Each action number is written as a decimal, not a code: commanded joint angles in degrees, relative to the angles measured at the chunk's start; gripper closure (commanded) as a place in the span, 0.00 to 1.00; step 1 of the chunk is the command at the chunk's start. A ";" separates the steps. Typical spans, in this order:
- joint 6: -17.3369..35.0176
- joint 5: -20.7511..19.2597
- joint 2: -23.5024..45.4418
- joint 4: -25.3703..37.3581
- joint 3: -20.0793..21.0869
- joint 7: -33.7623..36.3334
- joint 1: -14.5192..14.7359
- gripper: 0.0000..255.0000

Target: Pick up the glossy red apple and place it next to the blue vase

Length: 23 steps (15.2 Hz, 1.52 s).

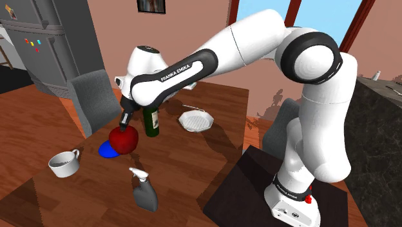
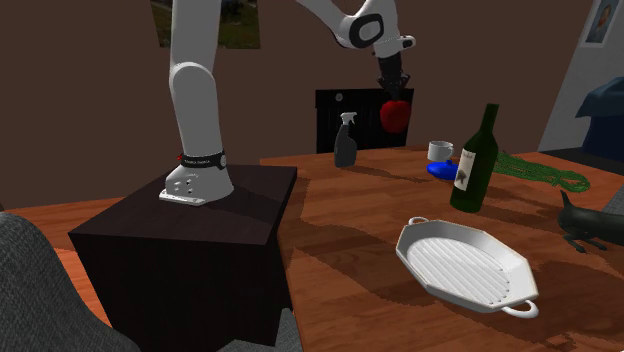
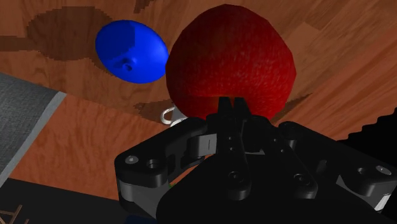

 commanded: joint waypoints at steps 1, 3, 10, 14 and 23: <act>1.39 0.36 0.57 -0.78 0.14 -0.33 -0.05 1.00; 2.71 0.76 1.29 -1.40 0.30 -0.71 -0.14 1.00; 7.23 2.31 4.12 -3.14 1.03 -2.17 -0.57 1.00; 9.74 3.27 5.93 -3.86 1.58 -3.09 -0.93 1.00; 15.15 5.49 10.51 -4.71 3.20 -5.29 -2.03 1.00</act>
